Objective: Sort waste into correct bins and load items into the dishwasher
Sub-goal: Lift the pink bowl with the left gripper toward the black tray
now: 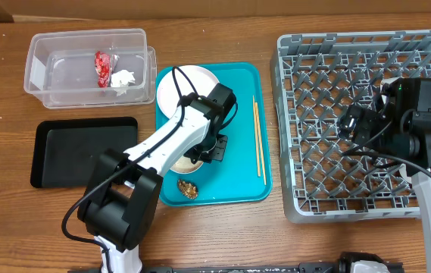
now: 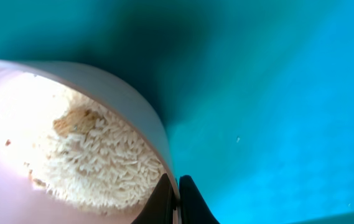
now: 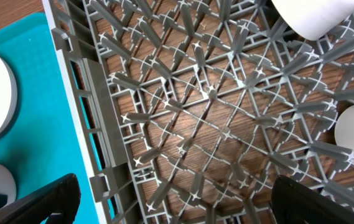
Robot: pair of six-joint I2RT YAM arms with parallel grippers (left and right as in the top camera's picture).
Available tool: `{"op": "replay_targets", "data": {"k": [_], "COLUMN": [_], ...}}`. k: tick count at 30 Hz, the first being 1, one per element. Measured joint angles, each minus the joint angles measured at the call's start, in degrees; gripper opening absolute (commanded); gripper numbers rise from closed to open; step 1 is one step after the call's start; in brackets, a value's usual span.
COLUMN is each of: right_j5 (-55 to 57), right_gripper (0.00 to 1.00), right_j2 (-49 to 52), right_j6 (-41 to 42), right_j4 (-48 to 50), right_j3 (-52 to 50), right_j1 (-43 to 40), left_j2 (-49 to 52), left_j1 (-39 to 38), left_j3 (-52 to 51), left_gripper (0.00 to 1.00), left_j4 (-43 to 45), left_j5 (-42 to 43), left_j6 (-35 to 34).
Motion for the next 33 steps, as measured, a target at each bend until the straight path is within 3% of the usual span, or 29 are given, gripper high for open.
{"op": "replay_targets", "data": {"k": [13,17,24,33], "right_j5": [-0.02,0.22,0.24,0.31], "right_gripper": [1.0,1.0,1.0,1.0], "right_j2": [0.0,0.0,-0.02,0.0], "right_j6": [0.0,0.0,0.0,0.0], "right_j4": [0.04,0.07,0.04,0.04], "right_j3": [0.0,0.0,0.0,0.0], "right_j1": [0.02,0.02,0.02,0.0], "left_j2": [-6.23,-9.97,-11.17,-11.17], "left_j1": [4.39,11.39,27.93,48.96], "left_j3": [6.99,7.23,7.28,0.74], "left_gripper": [0.04,0.04,0.04,0.04], "left_j4": [-8.13,-10.16,-9.75,-0.61], "left_j5": [1.07,3.08,13.66,32.37], "left_j6": [0.0,0.44,7.43,17.35]}}
